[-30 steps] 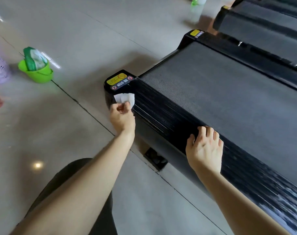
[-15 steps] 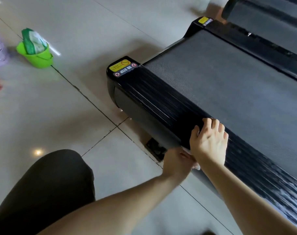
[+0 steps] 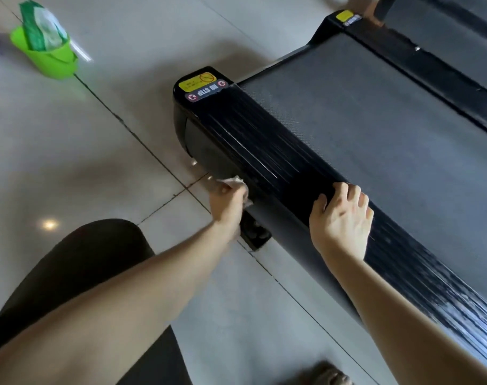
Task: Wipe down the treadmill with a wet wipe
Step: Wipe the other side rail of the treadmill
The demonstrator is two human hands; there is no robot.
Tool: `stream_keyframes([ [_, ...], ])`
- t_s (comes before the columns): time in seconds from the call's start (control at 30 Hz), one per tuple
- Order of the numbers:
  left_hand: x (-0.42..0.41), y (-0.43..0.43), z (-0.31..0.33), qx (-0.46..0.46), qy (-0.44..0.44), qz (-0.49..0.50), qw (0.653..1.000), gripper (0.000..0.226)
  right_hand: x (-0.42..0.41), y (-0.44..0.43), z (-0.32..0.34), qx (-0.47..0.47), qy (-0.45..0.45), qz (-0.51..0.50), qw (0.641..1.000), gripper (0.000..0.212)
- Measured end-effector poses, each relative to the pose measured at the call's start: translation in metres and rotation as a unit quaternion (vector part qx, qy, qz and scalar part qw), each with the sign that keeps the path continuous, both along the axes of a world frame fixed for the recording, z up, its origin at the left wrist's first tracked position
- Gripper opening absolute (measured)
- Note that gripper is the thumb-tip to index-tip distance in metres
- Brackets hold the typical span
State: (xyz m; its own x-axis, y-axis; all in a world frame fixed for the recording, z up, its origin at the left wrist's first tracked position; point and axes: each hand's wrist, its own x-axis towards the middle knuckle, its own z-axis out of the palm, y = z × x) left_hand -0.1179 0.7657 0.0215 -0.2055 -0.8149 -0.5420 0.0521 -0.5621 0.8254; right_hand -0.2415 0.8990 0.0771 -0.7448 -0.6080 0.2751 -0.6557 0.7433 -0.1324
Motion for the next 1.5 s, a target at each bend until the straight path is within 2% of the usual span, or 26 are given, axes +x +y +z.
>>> stream_keyframes([
  [0.13,-0.01,0.101,0.003,0.087,0.066,-0.251,0.962,0.034,0.001,0.001,0.001,0.001,-0.003,0.008,1.0,0.031],
  [0.2,-0.018,0.127,0.013,0.103,0.075,-0.297,0.946,0.031,0.001,0.001,0.0,-0.003,-0.005,0.006,1.0,0.031],
  [0.27,-0.023,0.119,0.015,0.119,0.025,-0.292,0.949,0.028,0.0,0.0,-0.001,-0.006,-0.005,0.006,1.0,0.032],
  [0.33,-0.022,0.09,0.01,0.133,-0.013,-0.232,0.963,0.018,0.0,0.001,-0.001,-0.007,-0.003,0.009,1.0,0.032],
  [0.47,-0.003,0.016,-0.01,0.145,-0.024,-0.053,0.988,0.017,-0.001,0.002,-0.003,-0.006,-0.002,0.007,1.0,0.032],
  [0.53,0.003,-0.023,-0.021,0.151,0.003,0.022,0.988,0.022,0.0,0.001,-0.004,-0.005,0.003,0.004,1.0,0.031],
  [0.6,0.004,-0.051,-0.033,0.146,0.024,0.094,0.984,0.017,0.0,0.0,-0.003,-0.005,0.006,0.002,1.0,0.03],
  [0.7,-0.006,-0.039,-0.047,0.188,0.058,0.124,0.973,0.01,-0.001,0.0,-0.004,0.0,0.006,0.001,1.0,0.03],
  [0.8,-0.019,0.03,-0.05,0.269,0.103,0.078,0.954,0.016,0.001,0.0,-0.002,0.005,-0.001,0.0,1.0,0.031],
  [0.9,-0.031,0.112,-0.057,0.281,0.104,-0.054,0.953,0.029,0.002,-0.001,0.0,0.005,0.001,0.0,1.0,0.03],
  [1.0,-0.036,0.168,-0.051,0.293,0.136,-0.188,0.927,0.026,0.002,-0.001,0.001,0.008,-0.002,0.002,1.0,0.031],
  [1.07,-0.035,0.174,-0.042,0.286,0.129,-0.229,0.922,0.02,0.002,0.001,0.002,0.008,-0.001,0.002,1.0,0.031],
  [1.13,-0.035,0.153,-0.041,0.27,0.086,-0.195,0.939,0.021,0.001,0.002,0.001,0.002,0.0,0.001,1.0,0.032],
  [1.2,-0.031,0.114,-0.047,0.268,0.046,-0.093,0.958,0.016,0.001,0.002,0.0,0.002,-0.002,0.001,1.0,0.031],
  [1.27,-0.024,0.061,-0.055,0.278,0.05,0.027,0.959,0.015,0.001,0.001,-0.001,0.003,-0.005,0.0,1.0,0.031],
  [1.33,-0.015,0.009,-0.06,0.274,0.086,0.102,0.952,0.007,0.001,0.001,-0.001,0.003,-0.004,-0.003,1.0,0.032],
  [1.43,-0.013,-0.013,-0.071,0.274,0.135,0.149,0.94,0.02,0.0,0.001,-0.001,0.001,-0.007,0.0,1.0,0.032],
  [1.5,-0.023,0.016,-0.082,0.291,0.136,0.128,0.938,0.002,-0.001,0.002,-0.001,0.005,-0.009,-0.001,1.0,0.034],
])
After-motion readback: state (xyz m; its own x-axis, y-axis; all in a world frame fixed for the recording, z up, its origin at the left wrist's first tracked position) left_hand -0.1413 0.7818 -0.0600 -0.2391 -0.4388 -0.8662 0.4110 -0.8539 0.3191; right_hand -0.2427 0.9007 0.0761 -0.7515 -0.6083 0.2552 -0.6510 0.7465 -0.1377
